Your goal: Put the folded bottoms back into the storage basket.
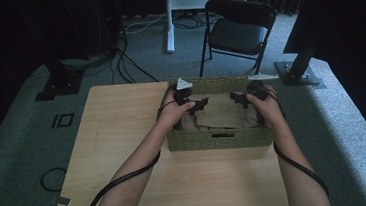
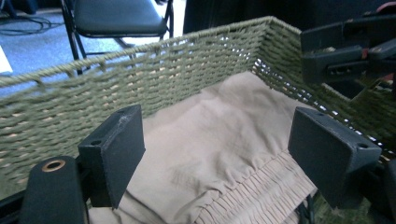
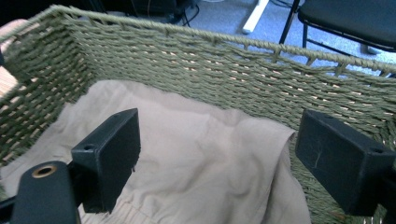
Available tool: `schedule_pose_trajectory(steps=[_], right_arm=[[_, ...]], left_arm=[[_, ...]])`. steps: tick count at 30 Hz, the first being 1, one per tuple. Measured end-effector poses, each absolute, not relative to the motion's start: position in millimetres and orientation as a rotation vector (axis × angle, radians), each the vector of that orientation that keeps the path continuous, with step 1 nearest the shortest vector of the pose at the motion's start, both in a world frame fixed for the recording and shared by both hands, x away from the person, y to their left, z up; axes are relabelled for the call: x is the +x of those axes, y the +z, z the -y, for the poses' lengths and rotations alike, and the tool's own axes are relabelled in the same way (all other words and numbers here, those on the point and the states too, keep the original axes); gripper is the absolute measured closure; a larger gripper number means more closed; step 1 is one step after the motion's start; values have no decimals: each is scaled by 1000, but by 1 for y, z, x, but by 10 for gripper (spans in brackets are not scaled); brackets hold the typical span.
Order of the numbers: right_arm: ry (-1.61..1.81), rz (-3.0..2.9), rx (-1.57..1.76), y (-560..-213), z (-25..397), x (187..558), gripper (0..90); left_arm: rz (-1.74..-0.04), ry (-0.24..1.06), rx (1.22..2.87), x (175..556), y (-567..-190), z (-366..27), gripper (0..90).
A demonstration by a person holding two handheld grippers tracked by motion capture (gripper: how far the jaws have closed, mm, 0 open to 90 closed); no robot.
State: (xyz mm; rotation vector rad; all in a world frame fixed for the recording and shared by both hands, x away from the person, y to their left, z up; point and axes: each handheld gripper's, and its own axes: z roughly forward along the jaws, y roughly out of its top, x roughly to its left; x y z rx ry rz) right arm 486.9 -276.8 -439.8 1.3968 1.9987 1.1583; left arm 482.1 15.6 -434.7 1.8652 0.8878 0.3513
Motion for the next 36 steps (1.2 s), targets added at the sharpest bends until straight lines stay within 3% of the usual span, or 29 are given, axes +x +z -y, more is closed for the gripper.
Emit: schedule_pose_trajectory(steps=[12, 36], right_arm=[[1187, -2105, 1331, -432, 272, 466, 142], [1308, -2102, 1082, -410, 263, 389, 141]], left_arm=[[-806, 375, 1880, 452, -419, -33, 197], [-686, 365, 1869, 380, -410, -55, 181]])
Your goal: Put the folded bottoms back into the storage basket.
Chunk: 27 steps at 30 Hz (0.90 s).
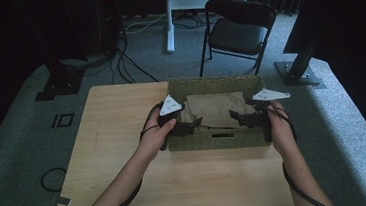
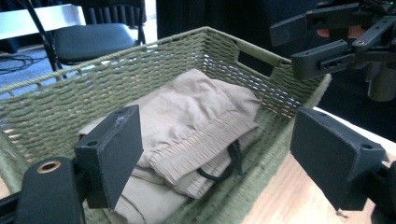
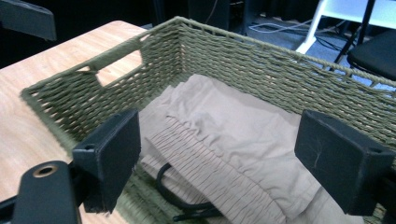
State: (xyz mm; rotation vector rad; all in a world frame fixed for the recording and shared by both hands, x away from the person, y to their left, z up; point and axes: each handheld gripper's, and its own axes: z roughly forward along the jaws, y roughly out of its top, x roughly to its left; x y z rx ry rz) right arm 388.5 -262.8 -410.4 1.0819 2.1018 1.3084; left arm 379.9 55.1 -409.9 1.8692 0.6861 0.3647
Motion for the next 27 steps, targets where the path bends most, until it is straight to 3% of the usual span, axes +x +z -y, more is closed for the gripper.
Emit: schedule_pose_trajectory(steps=[15, 27], right_arm=[[1317, -2127, 1001, -419, 265, 344, 141], [1293, -2156, 975, -442, 266, 315, 132]], left_arm=[[-659, 387, 1863, 340, -414, -74, 181], [-663, 330, 1866, 315, -442, -90, 181]])
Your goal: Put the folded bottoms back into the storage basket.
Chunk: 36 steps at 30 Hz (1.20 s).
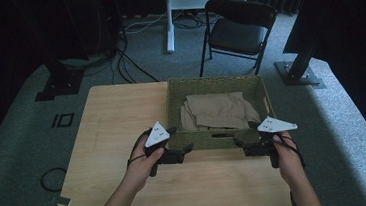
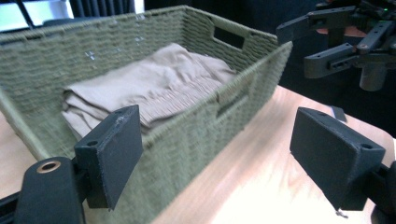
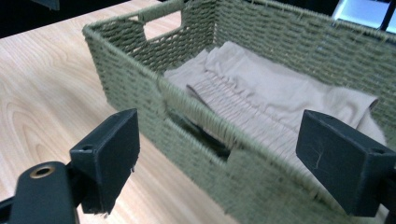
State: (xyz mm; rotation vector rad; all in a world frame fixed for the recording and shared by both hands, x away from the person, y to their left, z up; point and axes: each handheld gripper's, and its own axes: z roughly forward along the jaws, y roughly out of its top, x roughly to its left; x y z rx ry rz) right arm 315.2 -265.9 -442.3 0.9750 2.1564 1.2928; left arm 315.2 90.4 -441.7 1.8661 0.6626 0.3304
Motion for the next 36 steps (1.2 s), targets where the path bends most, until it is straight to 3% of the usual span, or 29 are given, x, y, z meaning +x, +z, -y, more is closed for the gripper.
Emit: schedule_pose_trajectory(steps=[19, 36], right_arm=[[1204, -2264, 1072, -510, 273, 295, 125], [1105, -2244, 1210, -545, 295, 293, 125]], left_arm=[[-753, 308, 1947, 300, -498, -111, 181], [-889, 331, 1941, 297, -534, -143, 181]])
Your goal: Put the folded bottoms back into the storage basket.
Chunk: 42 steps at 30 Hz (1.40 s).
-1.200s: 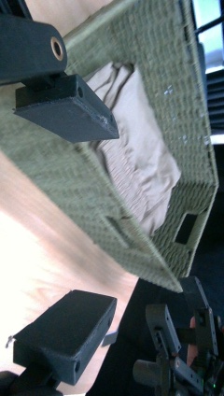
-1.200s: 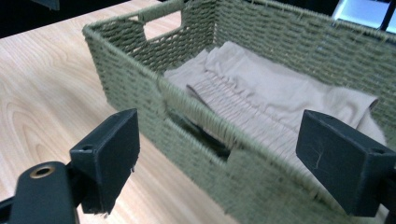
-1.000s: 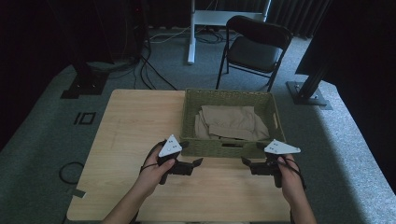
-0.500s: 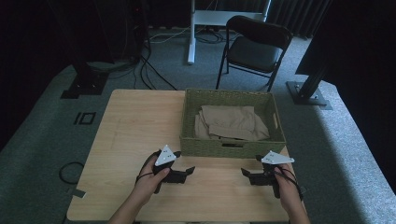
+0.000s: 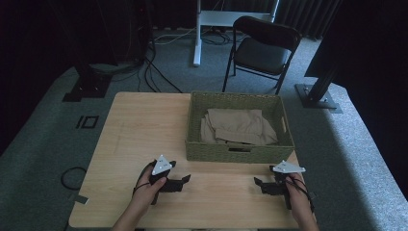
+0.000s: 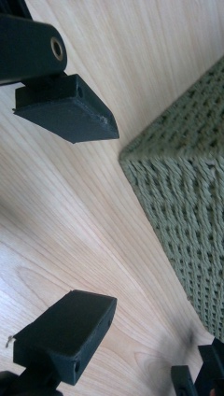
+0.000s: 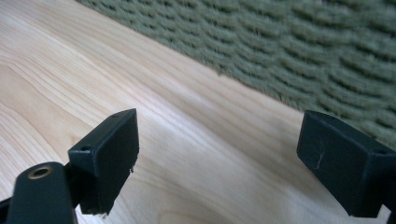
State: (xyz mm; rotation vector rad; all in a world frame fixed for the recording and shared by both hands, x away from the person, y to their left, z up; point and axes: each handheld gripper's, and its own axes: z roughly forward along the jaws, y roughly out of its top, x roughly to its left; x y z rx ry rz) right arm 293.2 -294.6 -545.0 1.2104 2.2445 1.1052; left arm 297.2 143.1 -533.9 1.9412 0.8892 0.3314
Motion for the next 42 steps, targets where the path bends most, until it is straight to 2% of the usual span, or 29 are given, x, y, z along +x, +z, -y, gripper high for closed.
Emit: schedule_pose_trajectory(steps=[9, 17, 21, 24, 32, 42], right_arm=[[1047, -2230, 1253, -554, 303, 291, 130], [963, -2214, 1301, -557, 306, 288, 130], [958, -2205, 1313, -557, 306, 288, 128], [959, -2206, 1312, -557, 306, 288, 124], [957, -2204, 1317, -557, 305, 288, 121], [958, -2204, 1317, -557, 305, 288, 120]], left_arm=[[-994, 408, 1917, 296, -542, -168, 181], [-1097, 425, 1891, 291, -548, -182, 181], [-1145, 450, 1902, 291, -549, -188, 181], [-1222, 412, 1992, 291, -552, -186, 181], [-1195, 509, 2087, 289, -552, -175, 157], [-1213, 521, 2091, 290, -553, -173, 124]])
